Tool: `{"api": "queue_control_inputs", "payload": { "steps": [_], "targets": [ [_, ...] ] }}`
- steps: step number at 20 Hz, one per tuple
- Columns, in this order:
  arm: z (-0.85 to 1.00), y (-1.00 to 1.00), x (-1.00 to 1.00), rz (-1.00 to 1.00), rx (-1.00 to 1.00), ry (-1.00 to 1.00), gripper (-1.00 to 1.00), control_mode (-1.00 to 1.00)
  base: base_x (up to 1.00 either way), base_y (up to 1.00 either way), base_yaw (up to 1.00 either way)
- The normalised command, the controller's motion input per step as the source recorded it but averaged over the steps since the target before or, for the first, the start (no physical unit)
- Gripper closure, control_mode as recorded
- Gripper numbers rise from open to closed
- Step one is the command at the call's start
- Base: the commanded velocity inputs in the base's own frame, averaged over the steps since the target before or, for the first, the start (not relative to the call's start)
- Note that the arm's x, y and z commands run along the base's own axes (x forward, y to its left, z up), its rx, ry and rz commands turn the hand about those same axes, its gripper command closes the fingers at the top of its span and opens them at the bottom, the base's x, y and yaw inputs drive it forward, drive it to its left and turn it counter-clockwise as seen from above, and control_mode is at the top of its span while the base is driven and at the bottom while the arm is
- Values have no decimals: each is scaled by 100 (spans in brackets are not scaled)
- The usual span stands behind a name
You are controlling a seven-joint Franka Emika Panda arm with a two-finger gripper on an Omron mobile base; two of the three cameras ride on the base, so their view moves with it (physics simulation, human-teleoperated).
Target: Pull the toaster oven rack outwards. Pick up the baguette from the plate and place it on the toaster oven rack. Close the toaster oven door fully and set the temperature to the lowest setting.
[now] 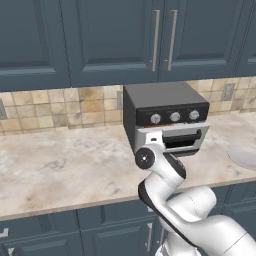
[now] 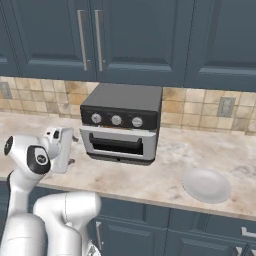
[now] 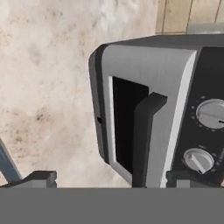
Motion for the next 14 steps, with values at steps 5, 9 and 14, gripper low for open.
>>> {"api": "queue_control_inputs", "payload": {
  "steps": [5, 9, 14],
  "targets": [
    [-29, 0, 11, 7, 0, 0, -100, -100, 0, 0, 0],
    [-18, 0, 16, 7, 0, 0, -100, -100, 0, 0, 0],
    [-19, 0, 22, 7, 0, 0, -100, -100, 0, 0, 0]
  ]
}}
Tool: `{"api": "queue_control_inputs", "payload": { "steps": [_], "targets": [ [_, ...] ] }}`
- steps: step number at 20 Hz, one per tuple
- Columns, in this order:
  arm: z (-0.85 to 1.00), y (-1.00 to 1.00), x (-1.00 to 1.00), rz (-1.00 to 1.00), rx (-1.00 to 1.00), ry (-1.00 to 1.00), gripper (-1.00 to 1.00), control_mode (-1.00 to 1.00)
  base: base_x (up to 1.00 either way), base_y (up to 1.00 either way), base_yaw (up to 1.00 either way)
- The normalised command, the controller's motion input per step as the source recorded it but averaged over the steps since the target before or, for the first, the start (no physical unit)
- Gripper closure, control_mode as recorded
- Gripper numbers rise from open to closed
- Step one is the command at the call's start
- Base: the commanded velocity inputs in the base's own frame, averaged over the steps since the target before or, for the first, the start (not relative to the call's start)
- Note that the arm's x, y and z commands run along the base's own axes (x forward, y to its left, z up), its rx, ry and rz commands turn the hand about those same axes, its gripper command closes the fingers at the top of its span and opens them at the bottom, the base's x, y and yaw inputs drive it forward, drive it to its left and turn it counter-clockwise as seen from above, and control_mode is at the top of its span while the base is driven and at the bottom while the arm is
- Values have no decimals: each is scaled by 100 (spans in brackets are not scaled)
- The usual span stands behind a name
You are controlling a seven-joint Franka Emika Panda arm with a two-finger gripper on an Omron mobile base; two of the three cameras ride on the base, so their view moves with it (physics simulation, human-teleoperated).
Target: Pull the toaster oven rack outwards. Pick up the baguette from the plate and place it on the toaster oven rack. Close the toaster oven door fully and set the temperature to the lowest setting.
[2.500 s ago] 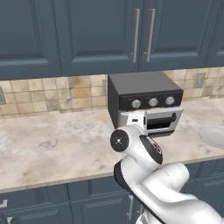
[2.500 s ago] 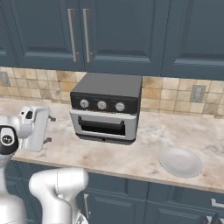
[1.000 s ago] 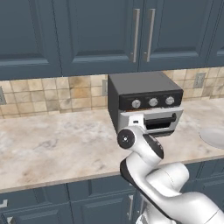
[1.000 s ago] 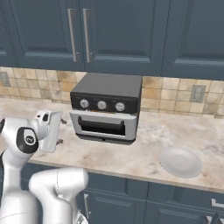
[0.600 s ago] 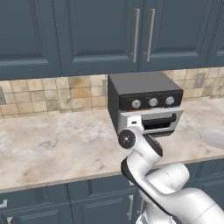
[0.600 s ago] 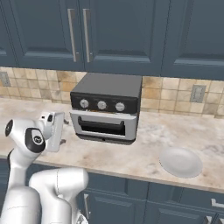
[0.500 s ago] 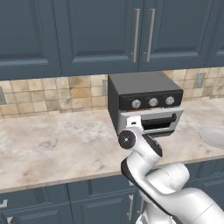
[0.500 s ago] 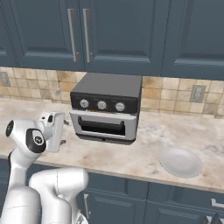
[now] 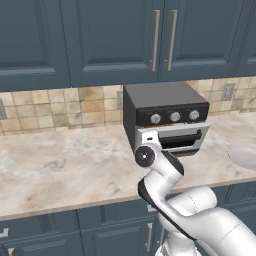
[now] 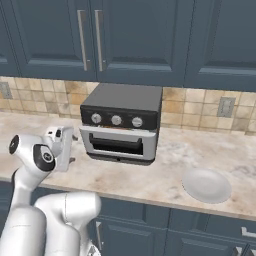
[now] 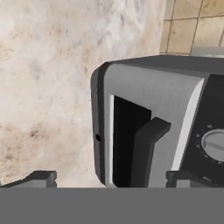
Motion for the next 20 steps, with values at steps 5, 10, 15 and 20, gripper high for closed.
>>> {"api": "queue_control_inputs", "payload": {
  "steps": [5, 10, 15, 20],
  "targets": [
    [-23, 0, 29, 6, 0, 2, -100, -100, 0, 0, 0],
    [-25, 0, 32, 6, 0, 3, -100, -100, 0, 0, 0],
    [-22, -2, 32, 4, 0, 3, -100, -100, 0, 0, 0],
    [-18, -14, 38, 1, 0, 1, -100, -100, 0, 0, 0]
  ]
}}
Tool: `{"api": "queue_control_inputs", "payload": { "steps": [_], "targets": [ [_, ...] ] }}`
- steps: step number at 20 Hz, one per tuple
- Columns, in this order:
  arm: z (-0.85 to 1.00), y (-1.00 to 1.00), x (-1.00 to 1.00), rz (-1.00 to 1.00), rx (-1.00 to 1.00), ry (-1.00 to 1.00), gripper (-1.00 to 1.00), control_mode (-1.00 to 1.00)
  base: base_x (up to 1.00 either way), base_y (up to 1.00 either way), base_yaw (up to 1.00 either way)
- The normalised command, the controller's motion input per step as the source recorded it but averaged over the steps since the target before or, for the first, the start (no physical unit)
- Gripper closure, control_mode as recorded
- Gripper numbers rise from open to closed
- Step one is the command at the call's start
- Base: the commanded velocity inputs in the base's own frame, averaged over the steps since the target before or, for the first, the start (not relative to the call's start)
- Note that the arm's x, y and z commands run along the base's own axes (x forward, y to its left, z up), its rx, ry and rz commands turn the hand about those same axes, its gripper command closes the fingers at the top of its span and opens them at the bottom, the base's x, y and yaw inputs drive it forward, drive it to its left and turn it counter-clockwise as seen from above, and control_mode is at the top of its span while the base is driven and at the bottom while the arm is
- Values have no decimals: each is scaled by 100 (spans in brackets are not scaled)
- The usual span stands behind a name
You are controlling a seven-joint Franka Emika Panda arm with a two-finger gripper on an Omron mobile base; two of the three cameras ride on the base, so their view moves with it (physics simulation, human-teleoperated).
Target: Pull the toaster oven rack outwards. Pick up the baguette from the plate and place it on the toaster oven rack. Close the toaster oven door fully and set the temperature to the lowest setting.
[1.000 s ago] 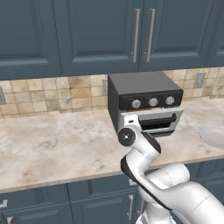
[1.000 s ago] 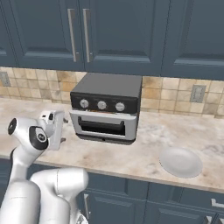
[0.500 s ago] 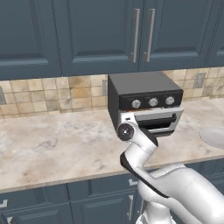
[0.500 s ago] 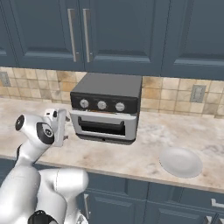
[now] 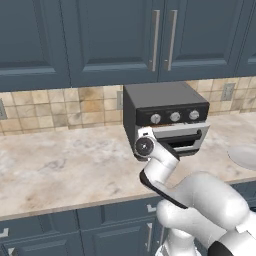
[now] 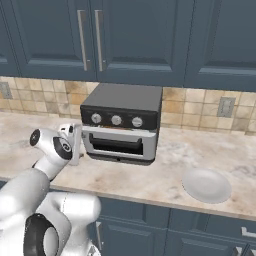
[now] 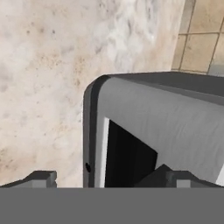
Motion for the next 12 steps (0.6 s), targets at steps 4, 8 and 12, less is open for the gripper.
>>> {"api": "queue_control_inputs", "payload": {
  "steps": [4, 8, 12],
  "targets": [
    [-20, -19, 47, 0, 0, 0, -100, -100, 0, 0, 0],
    [-29, -13, 51, 0, 0, 0, -100, -100, 0, 0, 0],
    [-33, -3, 50, 0, 0, 0, -100, -100, 0, 0, 0]
  ]
}}
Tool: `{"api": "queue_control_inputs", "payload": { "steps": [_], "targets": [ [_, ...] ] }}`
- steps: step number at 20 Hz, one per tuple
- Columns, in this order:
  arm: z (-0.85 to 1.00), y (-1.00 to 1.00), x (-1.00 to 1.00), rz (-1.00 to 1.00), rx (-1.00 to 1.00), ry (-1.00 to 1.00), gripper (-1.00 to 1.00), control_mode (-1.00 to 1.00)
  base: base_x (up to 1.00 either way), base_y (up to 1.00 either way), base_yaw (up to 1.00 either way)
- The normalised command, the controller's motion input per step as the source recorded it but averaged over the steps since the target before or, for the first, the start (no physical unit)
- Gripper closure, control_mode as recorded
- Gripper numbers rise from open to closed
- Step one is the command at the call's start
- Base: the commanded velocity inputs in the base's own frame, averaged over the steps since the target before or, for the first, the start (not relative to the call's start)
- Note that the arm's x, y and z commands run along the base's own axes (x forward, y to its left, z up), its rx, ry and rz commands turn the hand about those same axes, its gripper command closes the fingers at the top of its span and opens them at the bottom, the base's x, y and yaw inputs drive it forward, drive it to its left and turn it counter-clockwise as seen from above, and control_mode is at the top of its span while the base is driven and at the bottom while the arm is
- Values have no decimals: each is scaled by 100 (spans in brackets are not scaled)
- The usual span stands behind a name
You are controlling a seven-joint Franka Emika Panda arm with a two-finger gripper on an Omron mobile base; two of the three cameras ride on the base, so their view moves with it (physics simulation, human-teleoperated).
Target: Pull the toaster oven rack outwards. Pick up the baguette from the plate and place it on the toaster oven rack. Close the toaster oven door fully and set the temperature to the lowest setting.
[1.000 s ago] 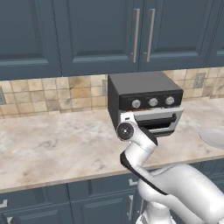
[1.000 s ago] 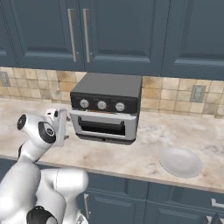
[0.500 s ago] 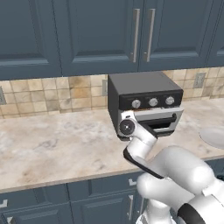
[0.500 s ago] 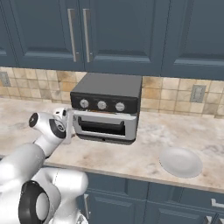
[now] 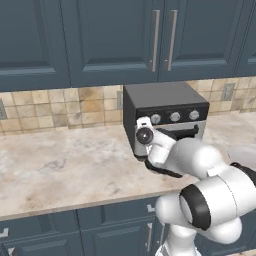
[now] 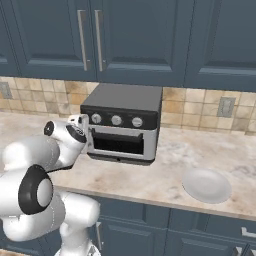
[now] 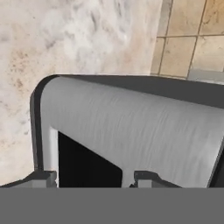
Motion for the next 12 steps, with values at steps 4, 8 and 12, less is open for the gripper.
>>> {"api": "queue_control_inputs", "payload": {
  "steps": [4, 8, 12],
  "targets": [
    [-26, -11, 36, 0, 0, 0, -100, -100, 0, 0, 0],
    [-3, -25, -1, 1, 1, -1, -100, -100, 0, 0, 0],
    [1, -24, -41, 5, 3, -8, -100, -100, 0, 0, 0]
  ]
}}
